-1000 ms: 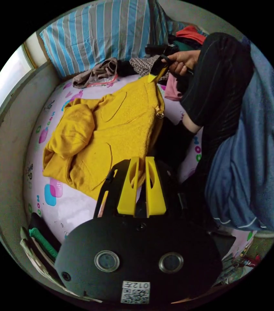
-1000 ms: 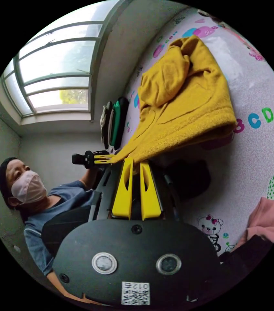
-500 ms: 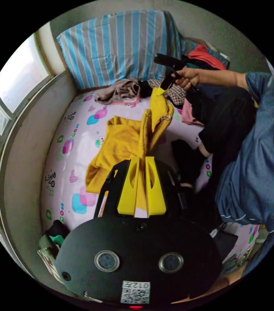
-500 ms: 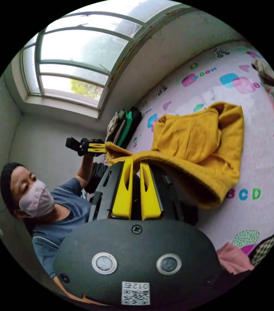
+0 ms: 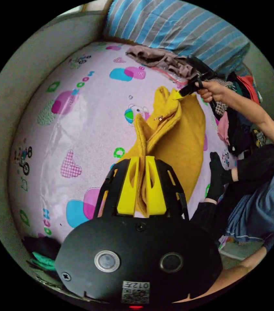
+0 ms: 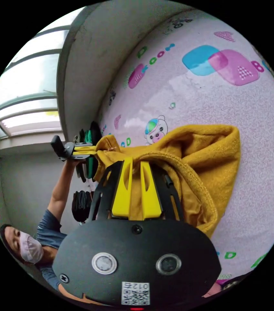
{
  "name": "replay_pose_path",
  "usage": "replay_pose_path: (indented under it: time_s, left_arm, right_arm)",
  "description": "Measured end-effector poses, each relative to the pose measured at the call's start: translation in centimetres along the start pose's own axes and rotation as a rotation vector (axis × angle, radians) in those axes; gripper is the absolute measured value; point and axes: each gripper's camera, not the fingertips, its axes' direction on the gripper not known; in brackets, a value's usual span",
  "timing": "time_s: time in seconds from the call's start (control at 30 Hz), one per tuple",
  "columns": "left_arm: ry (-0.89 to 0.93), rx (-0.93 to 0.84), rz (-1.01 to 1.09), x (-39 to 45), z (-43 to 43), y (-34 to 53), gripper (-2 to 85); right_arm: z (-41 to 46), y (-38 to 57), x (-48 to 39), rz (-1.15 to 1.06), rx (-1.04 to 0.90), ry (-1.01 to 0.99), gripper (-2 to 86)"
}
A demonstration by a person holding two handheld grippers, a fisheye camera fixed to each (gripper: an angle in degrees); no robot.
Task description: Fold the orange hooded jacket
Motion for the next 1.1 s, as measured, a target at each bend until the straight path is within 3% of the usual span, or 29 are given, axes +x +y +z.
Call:
replay_pose_path:
  time_s: [0.23, 0.4, 0.57, 0.7, 0.93, 1.1]
  left_arm:
    - [0.123, 0.181, -0.246, -8.0, 4.3, 3.9, 5.4]
    - [0.073, 0.470, -0.432, -9.5, 0.6, 14.0, 8.9]
    - [0.092, 0.434, -0.506, -6.5, 3.7, 23.0, 11.2]
    - [0.209, 0.366, -0.564, -4.7, 10.9, 27.3, 12.5]
    - [0.289, 0.428, -0.634, -5.7, 18.3, 27.8, 10.7]
    - [0.271, 0.466, -0.575, -6.2, 18.8, 26.4, 4.1]
  right_arm:
    - [-1.0, -0.4, 1.1, -0.032, 0.042, -0.131, 7.8]
    - [-7.1, 4.2, -2.4, -0.183, 0.166, -0.021, 9.3]
    - [-11.1, 11.0, -2.3, -0.211, 0.184, 0.255, 11.8]
    - [-11.2, 13.4, 0.2, -0.169, 0.169, 0.254, 12.6]
    - [-9.0, 11.9, 0.1, -0.241, 0.036, 0.313, 12.7]
    - [-10.0, 10.6, 0.7, -0.228, 0.062, 0.187, 1.8]
